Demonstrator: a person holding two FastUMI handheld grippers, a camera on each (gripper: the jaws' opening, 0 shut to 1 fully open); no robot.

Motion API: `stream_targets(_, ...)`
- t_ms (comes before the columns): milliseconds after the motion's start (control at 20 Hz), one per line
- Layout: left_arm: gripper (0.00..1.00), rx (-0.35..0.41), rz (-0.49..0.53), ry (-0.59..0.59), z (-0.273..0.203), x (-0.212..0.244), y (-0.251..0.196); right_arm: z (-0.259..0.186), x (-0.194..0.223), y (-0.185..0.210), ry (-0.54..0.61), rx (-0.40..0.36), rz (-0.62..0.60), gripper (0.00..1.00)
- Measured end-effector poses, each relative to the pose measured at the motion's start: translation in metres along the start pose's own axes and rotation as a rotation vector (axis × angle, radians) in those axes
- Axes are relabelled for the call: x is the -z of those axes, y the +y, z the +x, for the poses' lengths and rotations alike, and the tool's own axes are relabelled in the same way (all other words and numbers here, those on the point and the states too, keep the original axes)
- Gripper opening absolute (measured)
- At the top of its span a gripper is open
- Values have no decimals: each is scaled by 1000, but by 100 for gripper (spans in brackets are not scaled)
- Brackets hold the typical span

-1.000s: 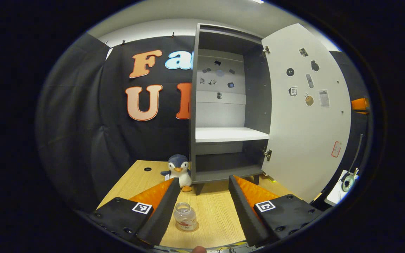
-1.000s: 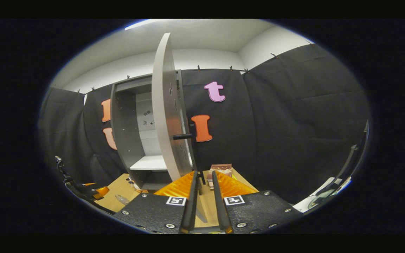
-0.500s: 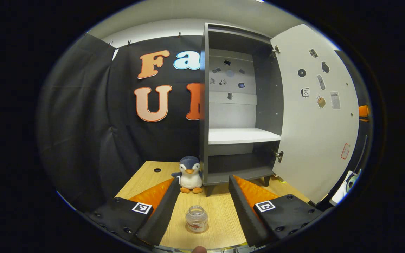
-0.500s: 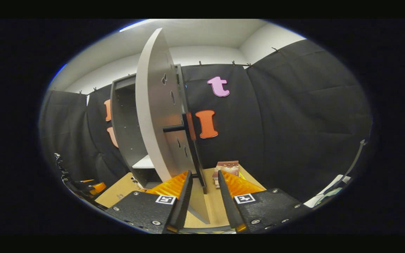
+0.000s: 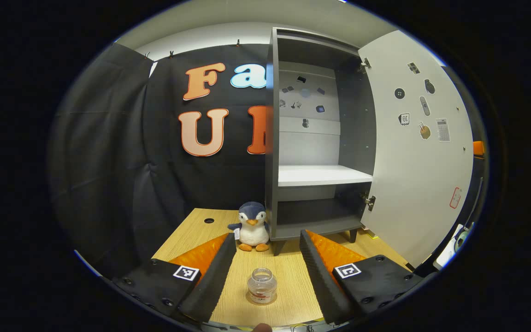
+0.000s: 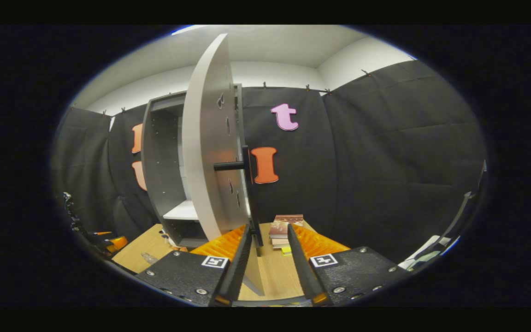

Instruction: Open the cabinet door with the right hand, grasp the bottle in the cabinet with the left hand and place it on the coaster, then close the cabinet door with the right hand.

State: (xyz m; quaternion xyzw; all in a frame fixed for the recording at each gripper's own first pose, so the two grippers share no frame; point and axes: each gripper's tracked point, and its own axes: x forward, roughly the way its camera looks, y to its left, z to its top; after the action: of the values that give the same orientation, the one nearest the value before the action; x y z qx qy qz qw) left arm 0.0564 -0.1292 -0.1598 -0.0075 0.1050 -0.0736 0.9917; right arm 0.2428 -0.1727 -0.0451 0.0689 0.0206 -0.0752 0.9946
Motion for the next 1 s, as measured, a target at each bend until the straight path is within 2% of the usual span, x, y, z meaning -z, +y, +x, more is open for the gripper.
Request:
stream_targets(200, 91, 3, 0, -2, -1, 0, 1, 0, -1, 20, -2, -19, -12, 50)
stream_targets(700, 91, -41, -28, 9, -5, 6, 27, 1, 6, 91, -1, -191, -5, 50)
stream_targets(800, 91, -50, -30, 5, -5, 6, 33, 3, 8, 105, -1, -228, 7, 51)
stream_targets(900, 91, -58, -36, 5, -5, 6, 38, 6, 8, 117, -2, -261, 10, 57)
stream_targets(1000, 91, -70, -40, 5, -5, 5, 43, 11, 13, 129, 16, -288, 42, 56)
